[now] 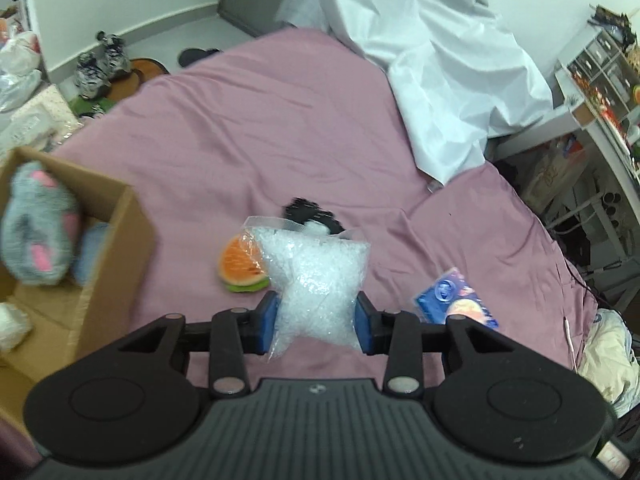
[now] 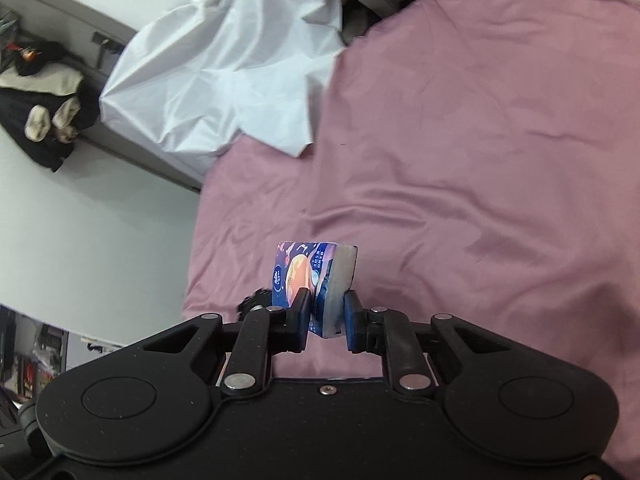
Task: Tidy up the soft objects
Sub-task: 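Carry the filling bag over the box with the left tool while the right tool carries the tissue pack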
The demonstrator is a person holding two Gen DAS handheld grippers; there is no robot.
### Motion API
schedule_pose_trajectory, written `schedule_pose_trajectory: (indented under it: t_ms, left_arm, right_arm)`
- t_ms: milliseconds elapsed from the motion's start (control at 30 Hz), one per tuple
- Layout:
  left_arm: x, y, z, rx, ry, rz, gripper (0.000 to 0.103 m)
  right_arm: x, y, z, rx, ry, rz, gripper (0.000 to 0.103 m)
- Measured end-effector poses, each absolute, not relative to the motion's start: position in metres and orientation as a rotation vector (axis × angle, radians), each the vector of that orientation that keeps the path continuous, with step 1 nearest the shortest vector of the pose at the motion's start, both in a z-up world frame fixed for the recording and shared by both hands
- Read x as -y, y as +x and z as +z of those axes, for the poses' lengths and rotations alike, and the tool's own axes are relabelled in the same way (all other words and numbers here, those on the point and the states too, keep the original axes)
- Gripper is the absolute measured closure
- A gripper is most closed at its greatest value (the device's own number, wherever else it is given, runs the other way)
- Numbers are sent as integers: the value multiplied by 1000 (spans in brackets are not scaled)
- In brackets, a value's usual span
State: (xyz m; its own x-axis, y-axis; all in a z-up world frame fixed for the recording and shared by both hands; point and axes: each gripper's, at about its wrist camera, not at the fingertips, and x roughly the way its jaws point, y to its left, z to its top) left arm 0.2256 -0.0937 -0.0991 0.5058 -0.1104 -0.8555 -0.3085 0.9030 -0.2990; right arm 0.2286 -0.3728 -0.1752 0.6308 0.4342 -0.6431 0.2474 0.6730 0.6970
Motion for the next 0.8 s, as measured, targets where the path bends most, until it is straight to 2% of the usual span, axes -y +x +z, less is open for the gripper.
schedule_pose_trajectory:
  t_ms: [400,800]
  left_arm:
    - [34,167,-66,-914,-512,194,65]
    - [-40,115,-46,-828,-568,321,64]
  right_arm:
    - [345,202,-99,-872,701,256,86]
    - [295,193,-53,-844,574,394,86]
